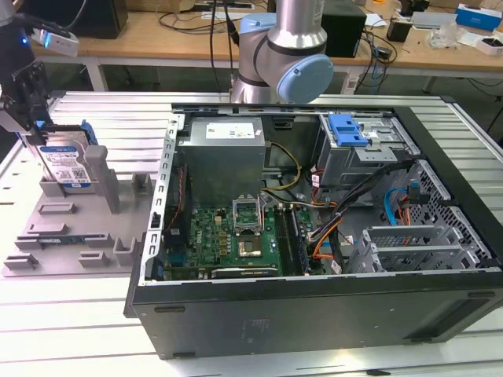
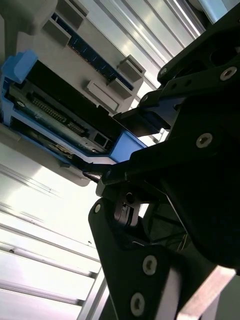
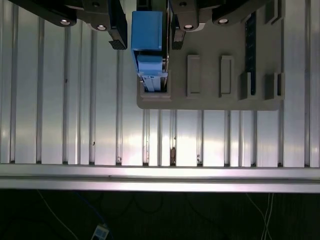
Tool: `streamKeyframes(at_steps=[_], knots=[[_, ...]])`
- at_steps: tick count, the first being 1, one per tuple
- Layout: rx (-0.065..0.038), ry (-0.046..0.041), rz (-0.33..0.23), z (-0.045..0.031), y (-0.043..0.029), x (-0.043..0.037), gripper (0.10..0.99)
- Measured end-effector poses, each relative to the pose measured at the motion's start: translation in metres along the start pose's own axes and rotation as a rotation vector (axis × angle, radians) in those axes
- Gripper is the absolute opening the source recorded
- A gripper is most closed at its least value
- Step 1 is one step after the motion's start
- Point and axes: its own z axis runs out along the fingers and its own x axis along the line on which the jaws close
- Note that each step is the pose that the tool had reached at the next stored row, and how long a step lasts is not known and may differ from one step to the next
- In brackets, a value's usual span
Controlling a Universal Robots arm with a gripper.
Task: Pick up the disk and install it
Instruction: 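Pick up the disk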
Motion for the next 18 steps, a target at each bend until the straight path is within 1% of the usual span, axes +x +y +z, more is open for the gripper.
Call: streamKeyframes(at_steps=[8, 18], knots=[[0.000, 0.0000, 0.000, 0.0056, 0.0002, 0.0000, 0.482], [0.000, 0.0000, 0.000, 0.0093, 0.0004, -0.0001, 0.482]])
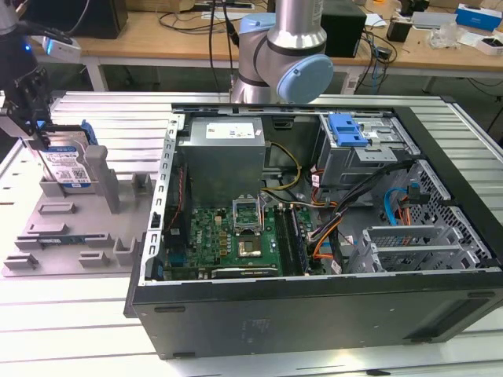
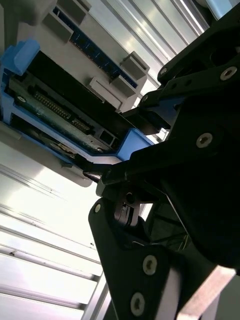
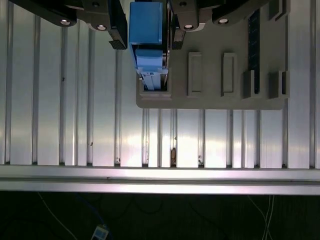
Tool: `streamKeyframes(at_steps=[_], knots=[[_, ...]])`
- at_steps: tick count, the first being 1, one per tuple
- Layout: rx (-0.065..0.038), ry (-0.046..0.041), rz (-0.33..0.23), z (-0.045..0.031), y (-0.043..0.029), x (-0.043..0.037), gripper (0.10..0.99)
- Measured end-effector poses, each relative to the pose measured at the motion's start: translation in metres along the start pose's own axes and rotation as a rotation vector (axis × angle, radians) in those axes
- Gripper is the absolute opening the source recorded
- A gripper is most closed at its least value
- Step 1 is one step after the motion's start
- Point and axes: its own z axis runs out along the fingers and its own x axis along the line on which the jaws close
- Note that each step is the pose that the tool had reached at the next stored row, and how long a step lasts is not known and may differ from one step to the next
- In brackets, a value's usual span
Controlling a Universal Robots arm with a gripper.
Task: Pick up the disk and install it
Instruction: 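Pick up the disk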
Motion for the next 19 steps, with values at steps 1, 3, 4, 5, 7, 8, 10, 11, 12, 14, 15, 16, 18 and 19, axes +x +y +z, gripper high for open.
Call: streamKeyframes(at_steps=[1, 3, 4, 5, 7, 8, 10, 11, 12, 14, 15, 16, 18, 19], knots=[[0.000, 0.0000, 0.000, 0.0003, 0.0000, 0.0000, 0.482], [0.000, 0.0000, 0.000, 0.0008, 0.0000, 0.0000, 0.392], [0.000, 0.0000, 0.000, 0.0010, 0.0000, 0.0000, 0.392], [0.000, -0.0001, 0.000, 0.0013, 0.0001, 0.0000, 0.392], [0.000, 0.0000, 0.000, 0.0016, 0.0001, 0.0000, 0.392], [0.000, 0.0000, 0.000, 0.0019, 0.0001, 0.0000, 0.392], [0.000, -0.0001, 0.000, 0.0023, 0.0001, 0.0003, 0.392], [0.000, -0.0001, 0.000, 0.0024, 0.0002, 0.0013, 0.392], [0.000, 0.0000, 0.000, 0.0024, 0.0003, 0.0022, 0.392], [0.000, 0.0000, 0.000, 0.0027, 0.0004, 0.0036, 0.392], [0.000, 0.0000, 0.000, 0.0028, 0.0004, 0.0037, 0.392], [0.000, -0.0001, 0.000, 0.0030, 0.0004, 0.0039, 0.392], [0.000, 0.0000, 0.000, 0.0031, 0.0005, 0.0039, 0.392], [0.000, -0.0001, 0.000, 0.0033, 0.0004, 0.0039, 0.392]])
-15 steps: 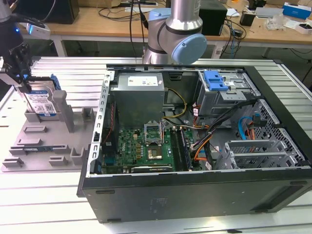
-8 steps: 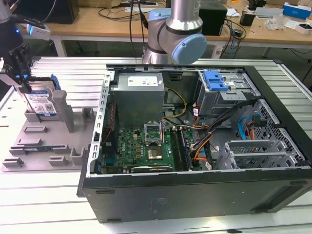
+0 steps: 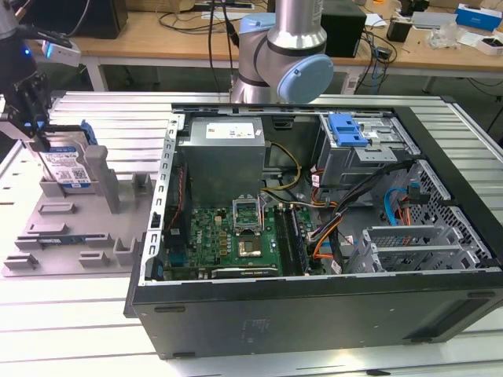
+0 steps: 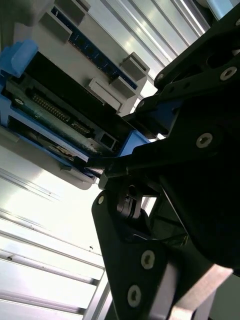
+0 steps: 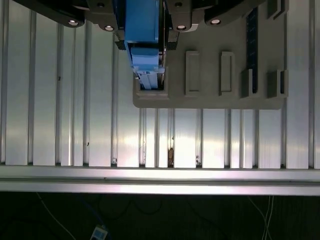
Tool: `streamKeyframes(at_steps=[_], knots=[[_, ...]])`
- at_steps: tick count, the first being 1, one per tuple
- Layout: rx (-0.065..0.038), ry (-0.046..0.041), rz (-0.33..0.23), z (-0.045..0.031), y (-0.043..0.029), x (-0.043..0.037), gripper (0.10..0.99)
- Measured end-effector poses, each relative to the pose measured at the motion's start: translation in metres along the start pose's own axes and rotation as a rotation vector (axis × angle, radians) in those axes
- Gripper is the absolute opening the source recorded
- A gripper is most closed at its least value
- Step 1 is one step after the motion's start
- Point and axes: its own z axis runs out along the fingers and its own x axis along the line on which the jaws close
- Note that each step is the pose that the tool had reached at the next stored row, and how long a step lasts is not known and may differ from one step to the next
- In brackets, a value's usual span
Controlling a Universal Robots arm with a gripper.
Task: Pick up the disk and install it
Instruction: 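Pick up the disk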
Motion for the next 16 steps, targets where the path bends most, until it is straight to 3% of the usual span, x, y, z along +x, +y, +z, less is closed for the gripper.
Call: streamKeyframes(at_steps=[11, 14, 16], knots=[[0.000, 0.0000, 0.000, 0.0001, 0.0000, 0.0000, 0.365], [0.000, 0.0000, 0.000, -0.0079, 0.0001, 0.0001, 0.365], [0.001, 0.0000, 0.000, -0.0201, 0.0002, 0.0003, 0.365]])
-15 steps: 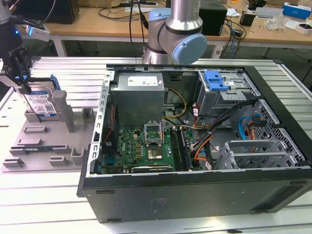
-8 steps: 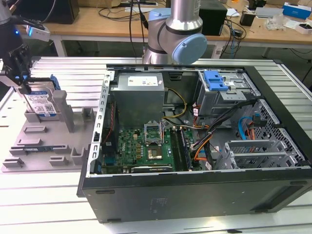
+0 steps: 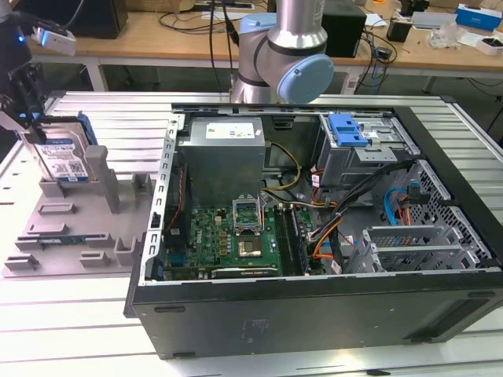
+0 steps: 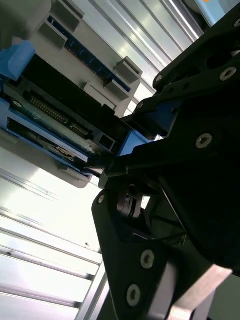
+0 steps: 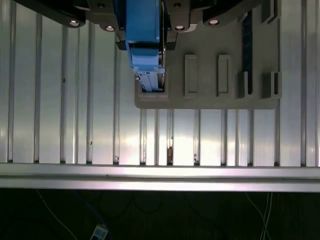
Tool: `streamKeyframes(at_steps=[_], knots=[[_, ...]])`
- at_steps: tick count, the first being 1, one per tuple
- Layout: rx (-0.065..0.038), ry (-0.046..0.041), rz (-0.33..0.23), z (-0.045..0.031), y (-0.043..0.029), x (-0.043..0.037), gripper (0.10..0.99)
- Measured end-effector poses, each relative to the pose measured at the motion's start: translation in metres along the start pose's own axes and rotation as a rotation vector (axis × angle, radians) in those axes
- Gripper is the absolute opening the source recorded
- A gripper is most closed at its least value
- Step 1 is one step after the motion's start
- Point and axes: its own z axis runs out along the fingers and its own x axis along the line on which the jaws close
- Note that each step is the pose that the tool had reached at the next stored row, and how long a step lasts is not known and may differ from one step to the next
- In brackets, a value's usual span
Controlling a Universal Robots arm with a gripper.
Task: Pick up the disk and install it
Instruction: 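Pick up the disk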
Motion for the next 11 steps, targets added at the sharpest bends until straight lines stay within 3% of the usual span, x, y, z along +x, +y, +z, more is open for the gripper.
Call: streamKeyframes(at_steps=[4, 11], knots=[[0.001, -0.0001, 0.000, -0.0112, 0.0001, 0.0001, 0.365], [0.001, -0.0004, 0.000, -0.0380, 0.0004, 0.0009, 0.365]])
